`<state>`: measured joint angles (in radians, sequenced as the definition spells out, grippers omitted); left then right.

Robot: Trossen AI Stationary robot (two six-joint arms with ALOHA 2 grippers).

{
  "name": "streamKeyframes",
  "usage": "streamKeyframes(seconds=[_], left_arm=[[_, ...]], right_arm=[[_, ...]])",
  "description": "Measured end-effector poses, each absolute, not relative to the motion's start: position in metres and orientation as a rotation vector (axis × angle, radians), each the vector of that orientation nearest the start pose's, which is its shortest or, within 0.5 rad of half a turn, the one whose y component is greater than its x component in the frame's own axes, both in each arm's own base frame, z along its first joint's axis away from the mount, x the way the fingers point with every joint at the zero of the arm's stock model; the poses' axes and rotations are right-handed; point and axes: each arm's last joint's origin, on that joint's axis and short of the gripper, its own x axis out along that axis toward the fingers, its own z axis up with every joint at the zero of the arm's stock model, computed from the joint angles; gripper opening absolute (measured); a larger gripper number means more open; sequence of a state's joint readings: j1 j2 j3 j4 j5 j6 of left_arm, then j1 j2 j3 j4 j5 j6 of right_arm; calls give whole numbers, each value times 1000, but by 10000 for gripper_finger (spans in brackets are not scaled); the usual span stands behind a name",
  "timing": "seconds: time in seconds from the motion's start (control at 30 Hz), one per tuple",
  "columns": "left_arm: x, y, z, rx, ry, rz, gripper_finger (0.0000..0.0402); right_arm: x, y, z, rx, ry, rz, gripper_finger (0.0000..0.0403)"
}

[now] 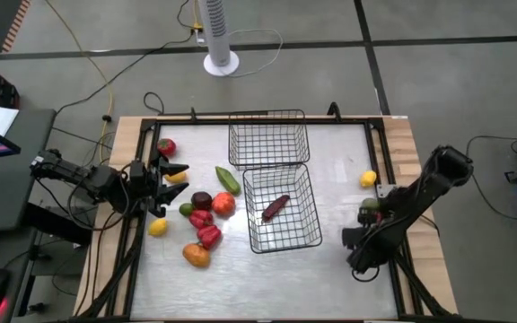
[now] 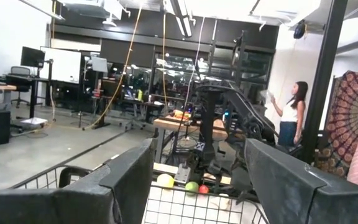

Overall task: Sort produce into baskets
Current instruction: Put the garlic into the bottom wire basket

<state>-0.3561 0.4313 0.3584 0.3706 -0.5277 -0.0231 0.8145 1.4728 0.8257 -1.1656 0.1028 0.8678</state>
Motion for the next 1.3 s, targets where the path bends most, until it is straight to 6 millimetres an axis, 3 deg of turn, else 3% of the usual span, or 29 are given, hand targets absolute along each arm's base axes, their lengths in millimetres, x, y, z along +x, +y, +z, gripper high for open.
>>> streamKeyframes(seconds=[0.33,0.63,0.8,0.9,1.03,1.3], left_arm=[[115,-27,283,-151,-272,169,238],[115,-27,283,-151,-272,171,238],[115,-27,283,-151,-272,171,238],[115,-27,283,-151,-271,175,238],[115,-27,283,-152,-272,176,238],[115,-27,283,-152,-271,175,238]], right_arm=[[145,154,144,-324,1750,-253,368],[148,152,143,-306,1771,-302,260],[157,148,161,-285,1794,-357,203],[164,145,181,-296,1834,-416,185],[180,142,212,-300,1798,-477,192],[226,142,270,-269,1469,-459,215]])
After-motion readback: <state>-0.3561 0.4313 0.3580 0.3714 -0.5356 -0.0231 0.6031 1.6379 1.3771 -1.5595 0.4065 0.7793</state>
